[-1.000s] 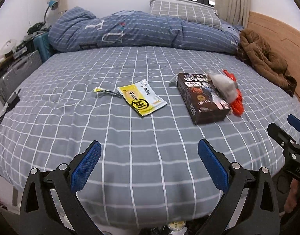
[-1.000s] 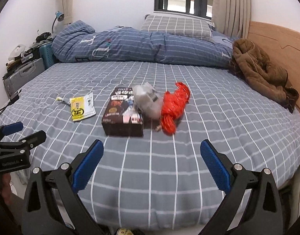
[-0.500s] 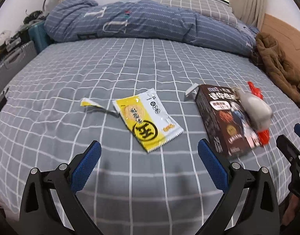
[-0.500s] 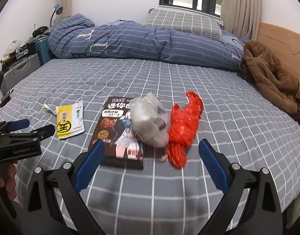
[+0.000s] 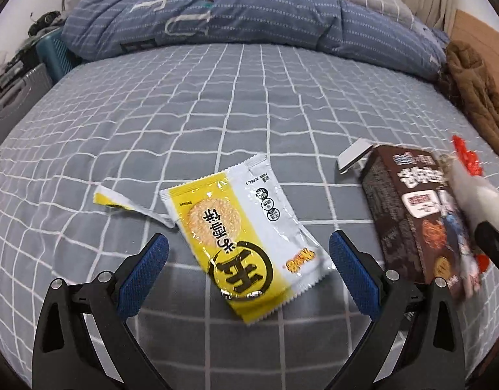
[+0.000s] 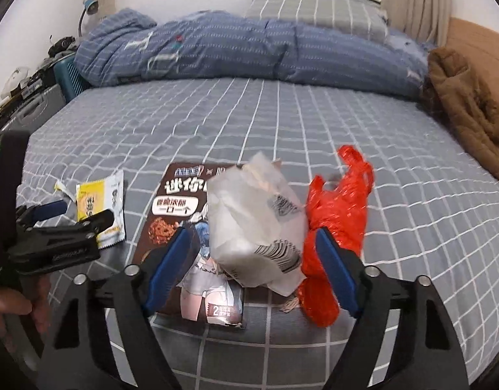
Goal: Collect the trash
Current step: 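Move both open tools back over the bed toward the snack box and red bag, then grasp the yellow wrapper with the left tool while the right tool grasps the white bag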
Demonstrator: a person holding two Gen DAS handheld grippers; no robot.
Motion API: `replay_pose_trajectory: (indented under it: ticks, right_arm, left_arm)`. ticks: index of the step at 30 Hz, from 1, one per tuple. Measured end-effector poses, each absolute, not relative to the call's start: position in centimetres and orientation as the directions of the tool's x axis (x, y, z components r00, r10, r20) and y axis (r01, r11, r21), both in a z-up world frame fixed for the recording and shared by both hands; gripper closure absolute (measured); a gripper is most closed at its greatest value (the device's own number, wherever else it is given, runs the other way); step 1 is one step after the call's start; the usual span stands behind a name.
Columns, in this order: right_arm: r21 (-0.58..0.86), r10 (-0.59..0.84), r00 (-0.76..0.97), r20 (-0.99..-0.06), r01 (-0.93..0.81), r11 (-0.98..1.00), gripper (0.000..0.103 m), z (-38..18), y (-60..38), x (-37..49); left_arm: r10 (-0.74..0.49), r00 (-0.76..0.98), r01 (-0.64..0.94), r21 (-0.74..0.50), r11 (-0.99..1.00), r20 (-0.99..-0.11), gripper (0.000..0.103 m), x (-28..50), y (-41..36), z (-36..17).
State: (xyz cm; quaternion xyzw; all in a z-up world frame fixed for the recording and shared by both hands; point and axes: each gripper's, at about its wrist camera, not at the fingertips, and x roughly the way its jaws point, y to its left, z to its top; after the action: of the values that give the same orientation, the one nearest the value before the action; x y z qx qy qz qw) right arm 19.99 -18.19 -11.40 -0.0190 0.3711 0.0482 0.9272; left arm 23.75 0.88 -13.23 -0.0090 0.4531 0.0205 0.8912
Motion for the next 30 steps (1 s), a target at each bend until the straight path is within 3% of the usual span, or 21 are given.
replay_pose_trajectory:
  ticks: [4, 6, 9, 13, 22, 30]
  right_arm:
    - [0.044, 0.104, 0.691, -0.715, -0.103, 0.994, 0.047, -12.4, -18.7, 20.7]
    - [0.060, 0.113, 0.689, -0.716, -0.101, 0.993, 0.050, -12.8, -18.8, 20.8]
    - [0.082, 0.134, 0.689, -0.712, -0.108, 0.991, 0.058, -13.0, -18.9, 20.8]
    - [0.106, 0.156, 0.687, -0.710, -0.115, 0.988, 0.067, -13.1, -19.0, 20.7]
    - [0.117, 0.163, 0.690, -0.705, -0.113, 0.987, 0.075, -13.0, -19.4, 20.6]
    - [0.102, 0.150, 0.715, -0.682, -0.109, 0.989, 0.076, -12.2, -19.5, 20.3]
  left_arm:
    - [0.030, 0.579, -0.060, -0.006, 0.998, -0.815, 0.007, 24.7, 1.1, -14.1]
    - [0.030, 0.575, -0.057, -0.003, 0.998, -0.817, 0.009, 25.1, 1.1, -14.4]
    - [0.029, 0.565, -0.053, -0.001, 0.999, -0.824, 0.016, 25.7, 1.0, -14.9]
    - [0.041, 0.550, -0.034, 0.026, 0.999, -0.834, 0.035, 26.1, 0.5, -15.2]
    - [0.031, 0.557, 0.005, 0.040, 0.999, -0.830, 0.071, 26.1, 0.2, -15.7]
    - [0.021, 0.570, 0.020, 0.040, 0.999, -0.822, 0.077, 25.7, 0.2, -15.1]
